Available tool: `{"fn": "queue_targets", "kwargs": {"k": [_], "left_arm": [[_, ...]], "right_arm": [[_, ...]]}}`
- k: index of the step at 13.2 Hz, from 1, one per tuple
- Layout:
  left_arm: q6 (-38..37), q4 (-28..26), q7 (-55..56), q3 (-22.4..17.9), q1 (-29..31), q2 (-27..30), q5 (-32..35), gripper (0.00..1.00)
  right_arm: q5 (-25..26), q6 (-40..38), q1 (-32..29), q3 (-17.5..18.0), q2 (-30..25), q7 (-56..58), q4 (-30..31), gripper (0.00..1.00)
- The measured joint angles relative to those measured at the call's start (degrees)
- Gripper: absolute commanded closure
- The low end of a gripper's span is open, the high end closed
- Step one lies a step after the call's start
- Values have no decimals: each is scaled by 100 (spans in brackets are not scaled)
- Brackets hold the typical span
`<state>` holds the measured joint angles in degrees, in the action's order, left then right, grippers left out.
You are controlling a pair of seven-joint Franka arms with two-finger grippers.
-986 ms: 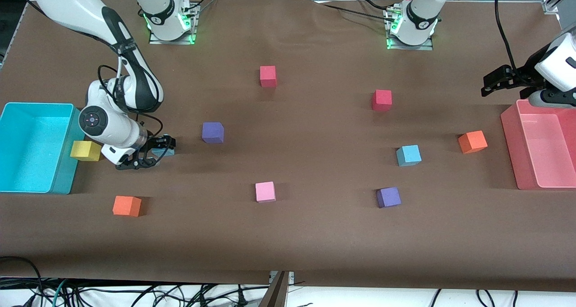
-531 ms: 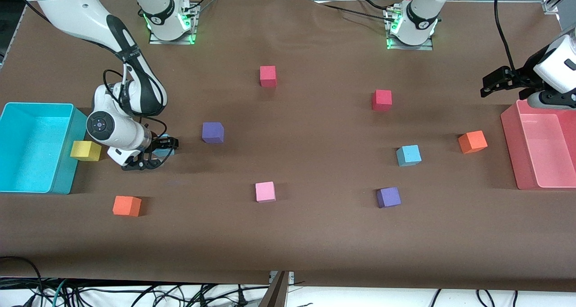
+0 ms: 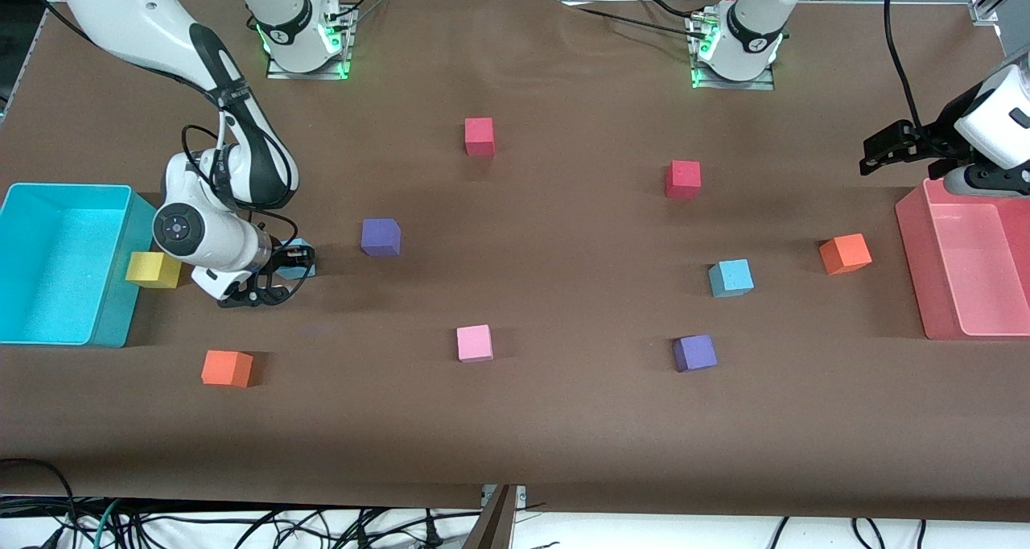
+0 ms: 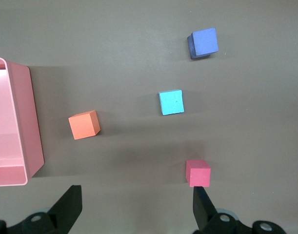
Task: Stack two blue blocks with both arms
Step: 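Close the right gripper on the light blue cube, then lift the light blue cube and carry it toward the table middle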
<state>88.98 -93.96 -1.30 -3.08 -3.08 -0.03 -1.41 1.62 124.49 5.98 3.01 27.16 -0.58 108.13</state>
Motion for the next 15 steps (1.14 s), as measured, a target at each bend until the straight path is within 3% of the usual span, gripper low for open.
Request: {"fn": "queue_targets", "kwargs": {"k": [3, 6, 11, 15], "left_arm": [[0, 0, 0, -1, 2, -8, 0, 0], [23, -1, 0, -16, 9, -20, 0, 0], [232, -47, 0, -64, 79, -49, 0, 0], [504, -165, 0, -149, 138, -134, 0, 0]], "right_arm": [[-2, -1223, 353, 9, -76, -137, -1007, 100], [-8, -1934, 862, 26, -92, -958, -1672, 100], [-215, -2253, 2133, 47, 215, -2599, -2421, 100], [-493, -2233, 2831, 48, 1020, -3720, -3437, 100]]}}
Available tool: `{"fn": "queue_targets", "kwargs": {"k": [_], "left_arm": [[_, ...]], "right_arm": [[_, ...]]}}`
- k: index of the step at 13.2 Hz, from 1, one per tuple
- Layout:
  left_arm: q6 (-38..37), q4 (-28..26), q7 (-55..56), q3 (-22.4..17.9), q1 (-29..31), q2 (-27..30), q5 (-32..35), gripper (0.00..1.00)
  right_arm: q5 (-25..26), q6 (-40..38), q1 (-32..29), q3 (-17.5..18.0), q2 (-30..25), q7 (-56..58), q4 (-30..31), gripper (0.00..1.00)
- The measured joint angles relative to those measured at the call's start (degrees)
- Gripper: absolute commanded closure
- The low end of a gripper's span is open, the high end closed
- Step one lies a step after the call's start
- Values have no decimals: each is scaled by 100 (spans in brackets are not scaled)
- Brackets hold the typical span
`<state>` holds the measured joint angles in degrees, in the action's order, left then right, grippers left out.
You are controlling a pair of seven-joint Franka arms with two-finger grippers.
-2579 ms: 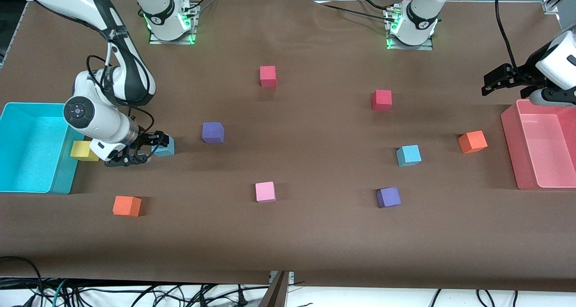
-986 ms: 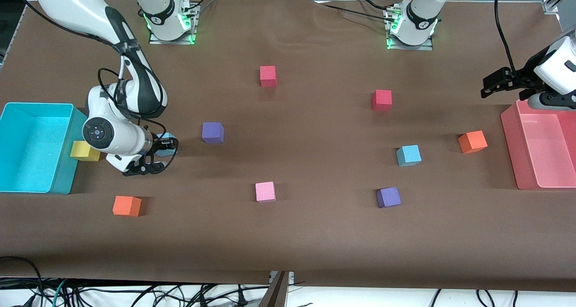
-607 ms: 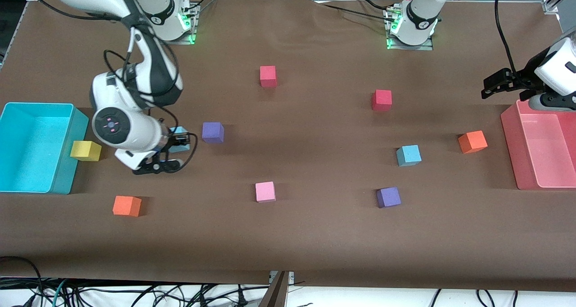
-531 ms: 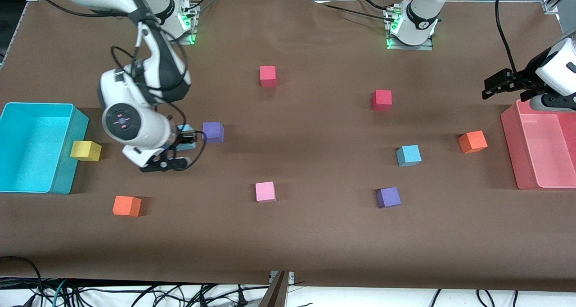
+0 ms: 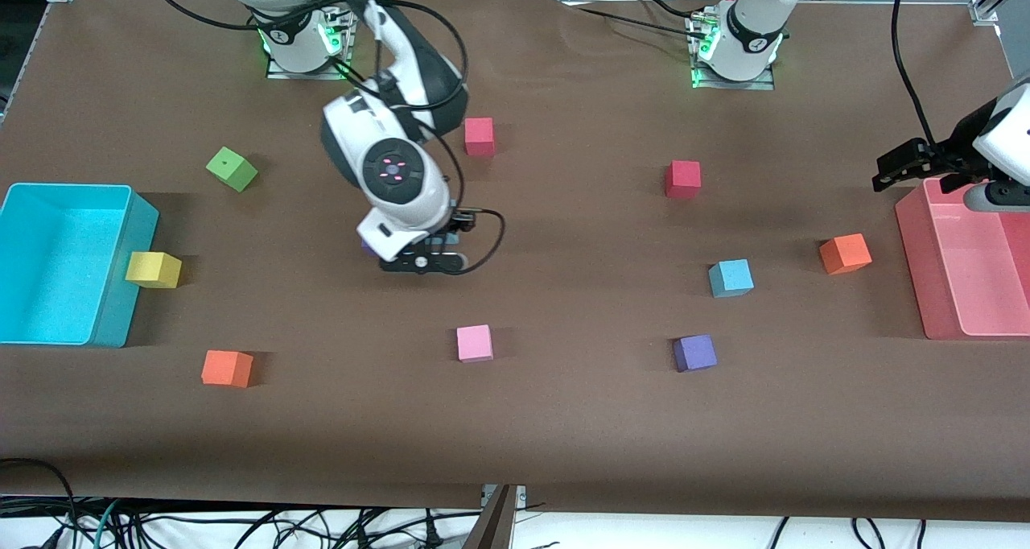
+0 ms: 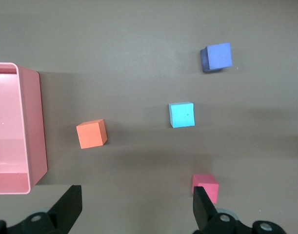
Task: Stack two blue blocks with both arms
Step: 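Lift the light blue cube and carry it toward the table middle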
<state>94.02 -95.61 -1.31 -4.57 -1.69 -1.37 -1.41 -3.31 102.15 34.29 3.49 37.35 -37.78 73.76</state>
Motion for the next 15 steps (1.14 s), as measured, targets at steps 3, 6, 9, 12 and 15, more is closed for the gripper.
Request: {"fn": "queue_targets", "kwargs": {"k": [3, 6, 9, 12, 15], "left_arm": [[152, -97, 0, -47, 14, -16, 0, 0], [181, -128, 0, -71, 15, -21, 0, 0], [374, -357, 0, -83, 17, -29, 0, 0], [662, -467, 0, -142, 17, -49, 0, 0], [860, -518, 0, -144, 3, -80, 0, 0]], "right_arm": [[-30, 316, 516, 1, 693, -406, -585, 100], [-31, 879, 922, -3, 1153, -720, -715, 100], [-33, 987, 1111, 14, 1270, -739, -767, 100], [-39, 1023, 1200, 21, 1297, -742, -771, 100], [-43, 1339, 1281, 30, 1482, -742, -771, 100]]}}
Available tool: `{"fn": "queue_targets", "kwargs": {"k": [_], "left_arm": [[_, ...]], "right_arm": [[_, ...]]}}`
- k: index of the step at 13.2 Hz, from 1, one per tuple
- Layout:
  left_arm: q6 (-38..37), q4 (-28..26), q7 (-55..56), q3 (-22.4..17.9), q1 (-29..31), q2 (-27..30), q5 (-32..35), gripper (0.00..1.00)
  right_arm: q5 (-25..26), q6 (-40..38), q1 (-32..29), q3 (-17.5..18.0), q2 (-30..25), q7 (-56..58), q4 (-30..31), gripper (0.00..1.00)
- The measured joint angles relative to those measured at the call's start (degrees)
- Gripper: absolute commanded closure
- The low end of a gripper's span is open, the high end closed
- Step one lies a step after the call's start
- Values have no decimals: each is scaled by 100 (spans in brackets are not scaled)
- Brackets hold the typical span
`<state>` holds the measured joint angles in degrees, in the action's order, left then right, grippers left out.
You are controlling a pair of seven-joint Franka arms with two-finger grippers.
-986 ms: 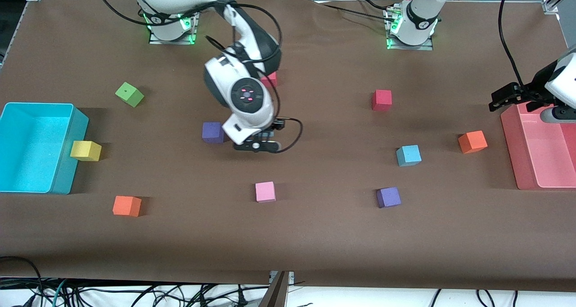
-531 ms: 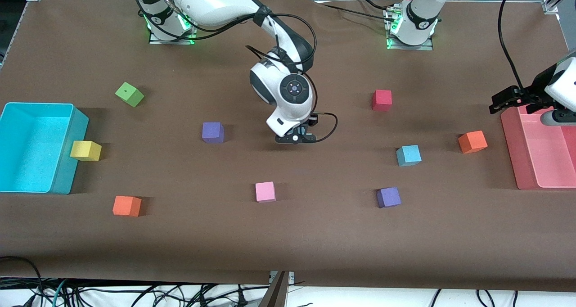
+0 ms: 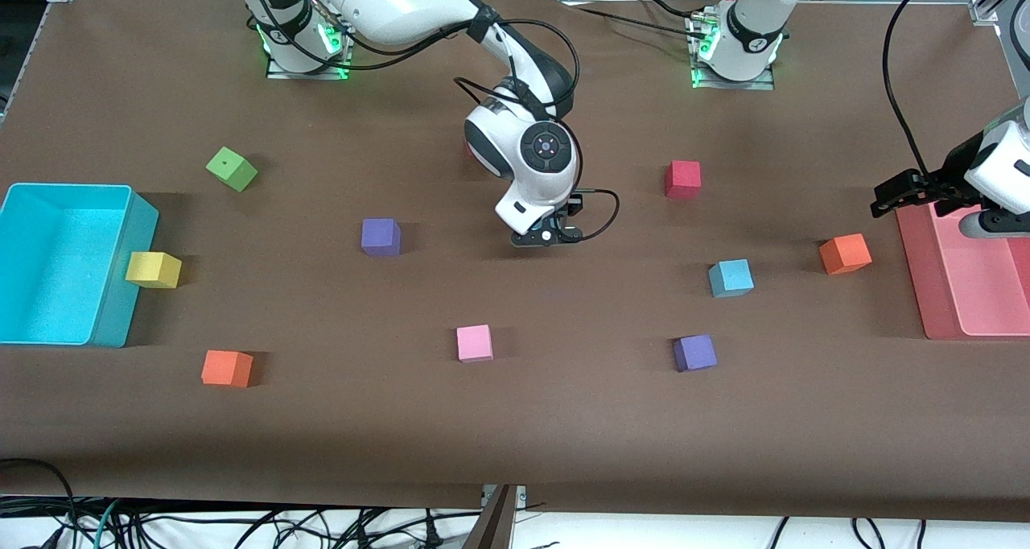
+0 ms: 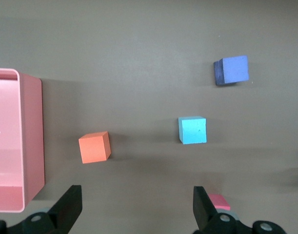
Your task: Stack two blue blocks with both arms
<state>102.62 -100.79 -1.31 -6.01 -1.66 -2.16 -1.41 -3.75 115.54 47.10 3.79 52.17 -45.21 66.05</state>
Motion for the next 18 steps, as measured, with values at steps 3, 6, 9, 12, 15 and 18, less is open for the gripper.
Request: {"fn": "queue_targets", "kwargs": {"k": [3, 6, 9, 12, 15, 18], "left_arm": [[246, -114, 0, 3, -7, -81, 0, 0], [809, -490, 0, 3, -7, -212, 0, 0], [1083, -689, -6, 13, -46, -413, 0, 0], [1131, -721, -6, 35, -214, -630, 0, 0], [1278, -774, -6, 182, -262, -830, 0, 0], [1436, -838, -36, 202, -438, -1124, 0, 0]], "right_arm": [[-2, 401, 50, 14, 192, -1, -2, 100], [-3, 523, 94, 23, 279, -9, -3, 77], [-4, 545, 99, 22, 286, -146, -3, 0], [-4, 697, 85, 15, 289, -182, -3, 0], [-4, 748, 62, 13, 290, -183, -6, 0], [-13, 751, 5, 12, 284, -183, -88, 0]]}}
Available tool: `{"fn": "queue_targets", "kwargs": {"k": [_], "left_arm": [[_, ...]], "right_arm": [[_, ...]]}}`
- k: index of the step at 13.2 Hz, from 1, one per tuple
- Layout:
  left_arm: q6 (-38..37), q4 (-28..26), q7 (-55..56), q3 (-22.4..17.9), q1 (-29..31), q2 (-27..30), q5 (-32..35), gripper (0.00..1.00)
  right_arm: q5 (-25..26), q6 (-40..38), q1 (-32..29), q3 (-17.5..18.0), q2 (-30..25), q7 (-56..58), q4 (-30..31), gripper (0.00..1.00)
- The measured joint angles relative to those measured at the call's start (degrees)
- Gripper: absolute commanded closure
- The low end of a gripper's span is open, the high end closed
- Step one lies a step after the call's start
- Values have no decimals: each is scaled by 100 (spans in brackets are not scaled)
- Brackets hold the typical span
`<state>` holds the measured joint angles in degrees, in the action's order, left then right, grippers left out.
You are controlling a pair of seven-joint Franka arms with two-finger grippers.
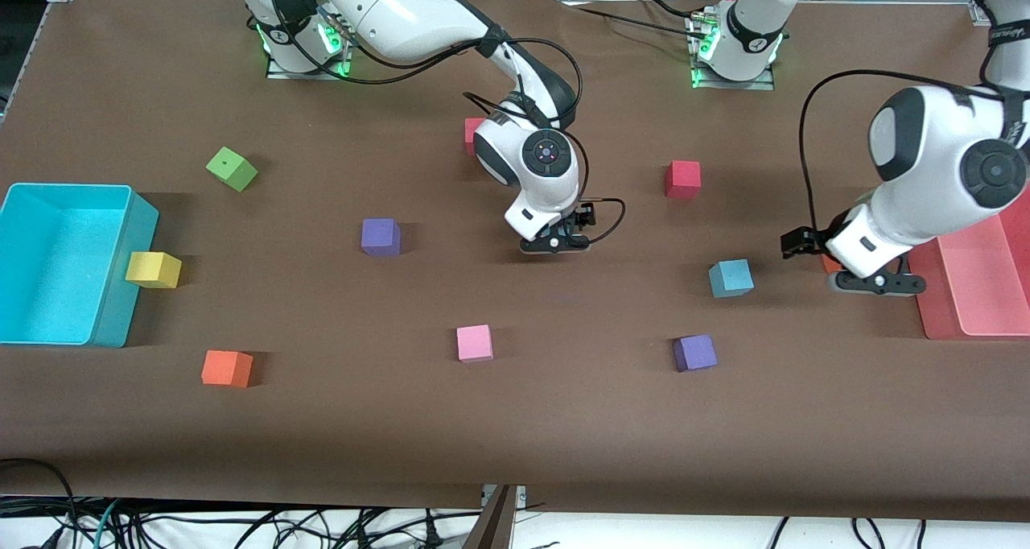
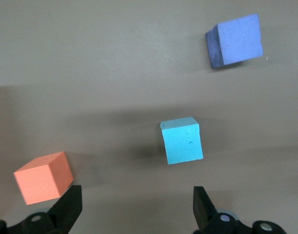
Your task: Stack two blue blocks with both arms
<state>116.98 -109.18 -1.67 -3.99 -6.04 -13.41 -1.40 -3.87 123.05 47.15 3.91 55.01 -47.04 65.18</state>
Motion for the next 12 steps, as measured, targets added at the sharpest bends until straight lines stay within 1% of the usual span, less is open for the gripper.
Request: {"fn": "queue_targets", "kwargs": {"k": [3, 5, 7, 8, 9, 11, 12], "left_arm": [[231, -129, 13, 8, -82, -172, 0, 1], [384, -213, 205, 28, -206, -217, 0, 1], [750, -351, 466, 77, -343, -307, -12, 1], [1046, -503, 543, 100, -378, -366, -118, 1], [1466, -721, 552, 111, -400, -444, -327, 1], [2326, -1199, 552, 120, -460, -621, -556, 1], [2588, -1357, 552, 124, -496, -686, -574, 1]], "right_arm": [[-89, -186, -95, 0, -152, 21, -155, 0], [-94, -665, -178, -1, -404, 187, -199, 0], [-115, -1294, -341, -4, -732, 752, -223, 0], [-220, -1523, -445, -12, -893, 1185, -225, 0], [-438, -1625, -527, -62, -1042, 1711, -226, 0], [-1014, -1673, -660, -179, -1208, 2848, -221, 0], [-1222, -1673, -753, -199, -1262, 3497, -196, 0]]}}
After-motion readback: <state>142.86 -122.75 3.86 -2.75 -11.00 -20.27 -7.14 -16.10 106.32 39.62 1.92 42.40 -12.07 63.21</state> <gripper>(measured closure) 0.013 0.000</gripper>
